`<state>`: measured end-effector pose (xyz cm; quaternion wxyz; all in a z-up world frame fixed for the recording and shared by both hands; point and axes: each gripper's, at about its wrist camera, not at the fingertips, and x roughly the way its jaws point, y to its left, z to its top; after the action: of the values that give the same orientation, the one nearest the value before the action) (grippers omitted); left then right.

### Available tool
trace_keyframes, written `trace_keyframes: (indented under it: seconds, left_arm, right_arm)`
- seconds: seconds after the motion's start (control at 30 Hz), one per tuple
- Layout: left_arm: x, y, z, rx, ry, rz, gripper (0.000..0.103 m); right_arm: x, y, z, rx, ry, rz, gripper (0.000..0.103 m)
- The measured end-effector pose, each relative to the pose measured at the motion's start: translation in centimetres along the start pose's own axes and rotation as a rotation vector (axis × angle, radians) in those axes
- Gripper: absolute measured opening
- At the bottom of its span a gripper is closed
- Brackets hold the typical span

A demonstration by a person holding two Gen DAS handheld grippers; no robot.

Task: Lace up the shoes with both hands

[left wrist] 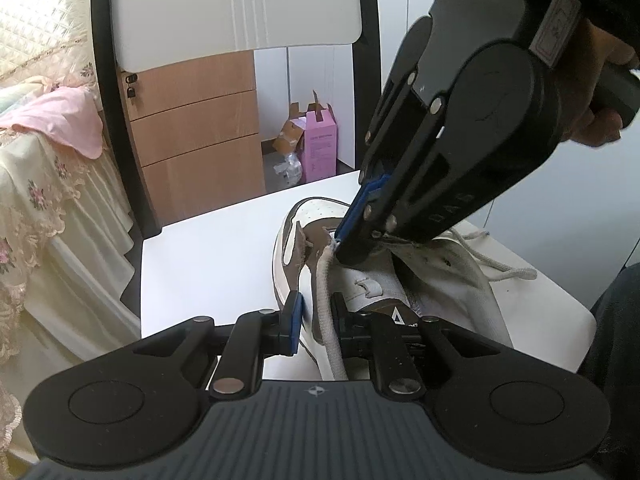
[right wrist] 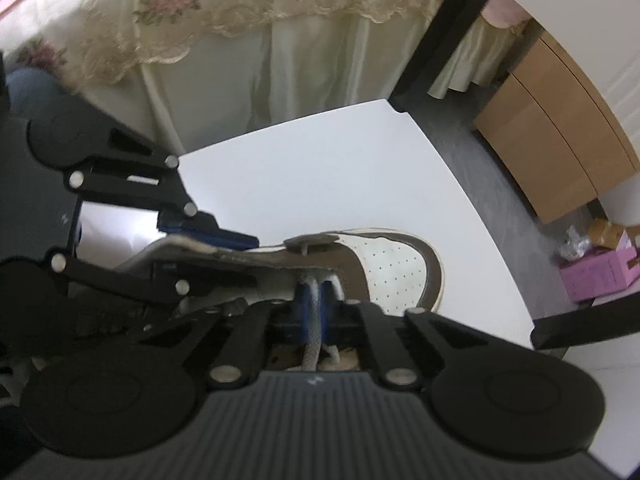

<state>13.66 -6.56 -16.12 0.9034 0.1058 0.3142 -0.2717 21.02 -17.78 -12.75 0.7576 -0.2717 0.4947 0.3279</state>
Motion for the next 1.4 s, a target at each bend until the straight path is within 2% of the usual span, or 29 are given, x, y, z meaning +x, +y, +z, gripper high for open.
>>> trace_keyframes:
  seconds: [0.1,0.27,0.47,0.53,0.57,0.6,0.73,0.87,1.17,1.3,1.4]
  left_arm:
    - [0.0,0.3,0.1,-0.021,0.005,-0.012,0.016]
    - [0.0,0.2,0.1,-0.013,0.006,-0.001,0.016]
    - [0.1,0.3,0.0,-0.008,0.006,-0.001,0.016]
    - [0.1,0.3,0.1,-0.009,0.006,-0.002,0.016]
    - [0.1,0.4,0.1,-0.01,0.006,-0.003,0.016]
    - [0.2,0.4,0.1,-0.011,0.006,-0.003,0.016]
    - [0.2,0.6,0.0,-0.014,0.004,-0.006,0.016]
    - [0.2,0.4,0.0,-0.016,0.005,-0.006,0.016]
    - [0.3,0.4,0.0,-0.027,0.007,-0.013,0.017]
    - [0.4,0.5,0.0,-0.032,0.006,-0.018,0.017]
    - [0.4,0.6,0.0,-0.035,0.005,-0.023,0.017]
  right_arm:
    - [0.1,-0.1,-0.2,0.056,-0.03,0.012,0.004]
    - [-0.8,0.3,-0.9,0.118,-0.133,0.005,0.005]
    - [-2.0,-0.6,-1.2,0.129,-0.127,0.015,0.007]
    - [-2.6,-1.2,-1.0,0.141,-0.137,0.012,0.016]
    - [-2.8,-1.4,-0.8,0.15,-0.148,0.016,0.027]
    - [-3.0,-1.6,-0.6,0.155,-0.157,0.023,0.028]
    - [-2.8,-1.6,0.4,0.113,-0.149,0.026,0.025]
    - [-1.9,-1.5,1.1,0.093,-0.117,0.042,0.018]
    - [-0.1,-0.6,2.0,0.046,-0.067,0.06,0.017]
    - [0.3,-0.5,2.4,0.079,-0.059,0.067,0.008]
    - [-0.1,-0.6,2.1,0.118,-0.089,0.047,0.002]
